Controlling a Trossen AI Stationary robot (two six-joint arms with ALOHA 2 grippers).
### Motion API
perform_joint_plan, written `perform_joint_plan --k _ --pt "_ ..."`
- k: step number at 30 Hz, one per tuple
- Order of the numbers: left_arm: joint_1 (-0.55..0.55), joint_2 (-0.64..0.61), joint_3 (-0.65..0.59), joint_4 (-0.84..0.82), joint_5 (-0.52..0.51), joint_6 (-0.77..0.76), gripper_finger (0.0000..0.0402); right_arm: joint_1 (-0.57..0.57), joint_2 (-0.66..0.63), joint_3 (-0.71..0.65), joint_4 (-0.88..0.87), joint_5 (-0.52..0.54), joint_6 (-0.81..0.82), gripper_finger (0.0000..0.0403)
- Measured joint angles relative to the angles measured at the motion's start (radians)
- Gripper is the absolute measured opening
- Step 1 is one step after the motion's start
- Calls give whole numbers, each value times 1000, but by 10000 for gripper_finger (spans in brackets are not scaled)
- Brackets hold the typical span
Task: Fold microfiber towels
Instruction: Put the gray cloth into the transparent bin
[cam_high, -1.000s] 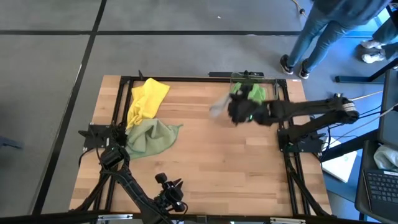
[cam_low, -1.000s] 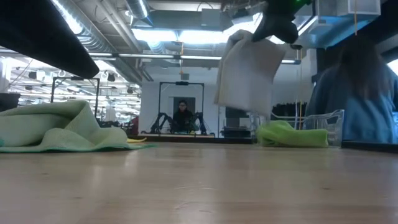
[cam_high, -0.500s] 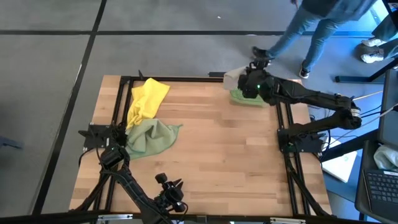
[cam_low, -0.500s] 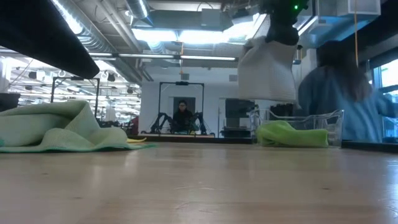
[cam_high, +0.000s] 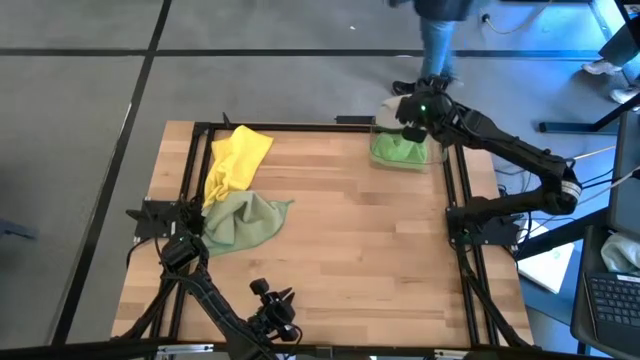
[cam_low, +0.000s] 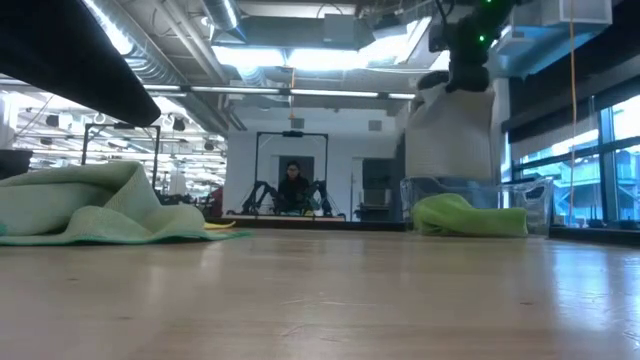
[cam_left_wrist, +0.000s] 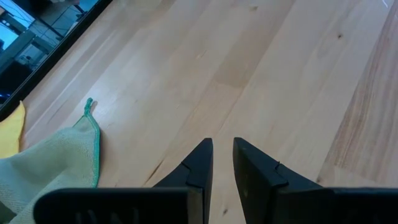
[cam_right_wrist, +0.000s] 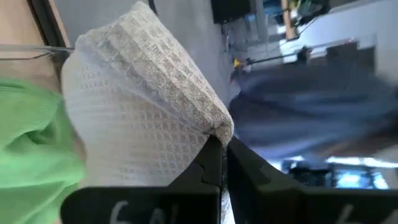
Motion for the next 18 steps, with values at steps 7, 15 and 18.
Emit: perform_joint_plan --k 7,15,18 --pt "0 0 0 1 0 0 55 -22 0 -86 -139 -201 116 10" --pt "0 0 0 2 0 -1 55 -23 1 -261 -155 -248 110 11" --pt "1 0 0 2 -1 0 55 -23 1 -271 -159 -249 114 11"
